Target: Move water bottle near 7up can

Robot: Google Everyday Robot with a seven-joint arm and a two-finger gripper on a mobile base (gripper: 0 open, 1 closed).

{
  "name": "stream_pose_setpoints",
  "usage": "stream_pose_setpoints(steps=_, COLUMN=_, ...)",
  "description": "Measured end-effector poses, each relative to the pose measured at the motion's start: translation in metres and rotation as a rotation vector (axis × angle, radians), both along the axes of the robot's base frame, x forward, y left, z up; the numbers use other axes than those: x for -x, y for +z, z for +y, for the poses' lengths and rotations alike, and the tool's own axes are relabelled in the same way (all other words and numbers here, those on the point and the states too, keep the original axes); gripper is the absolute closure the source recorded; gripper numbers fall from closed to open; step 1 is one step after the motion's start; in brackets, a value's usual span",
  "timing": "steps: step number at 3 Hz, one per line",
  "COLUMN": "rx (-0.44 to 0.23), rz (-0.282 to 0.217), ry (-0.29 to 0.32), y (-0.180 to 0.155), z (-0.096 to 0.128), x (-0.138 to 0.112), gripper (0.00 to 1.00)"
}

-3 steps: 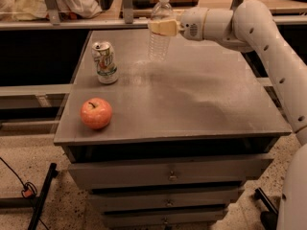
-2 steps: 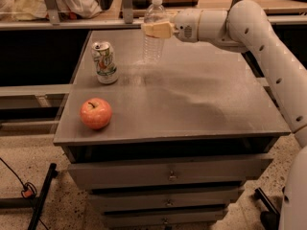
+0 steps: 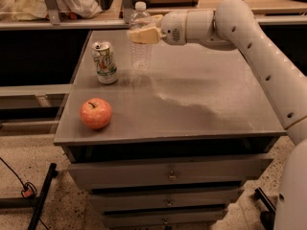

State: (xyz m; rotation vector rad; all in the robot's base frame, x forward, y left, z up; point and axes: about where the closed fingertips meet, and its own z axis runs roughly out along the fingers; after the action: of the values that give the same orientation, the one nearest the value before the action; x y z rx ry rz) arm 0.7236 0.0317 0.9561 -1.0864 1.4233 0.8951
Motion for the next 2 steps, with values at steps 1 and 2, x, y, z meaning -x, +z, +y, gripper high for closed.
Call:
stream_pose_setpoints(steps=1, rx=0.008, rz=0.008, ry=0.060, y=-0.002, z=0.015, x=0.014, gripper=1.00)
stream_pose_setpoints(steps=2, rx=0.017, rz=-0.001, ry=0.097, y=-0.004, z=0.023, x=0.029, gripper=0.93)
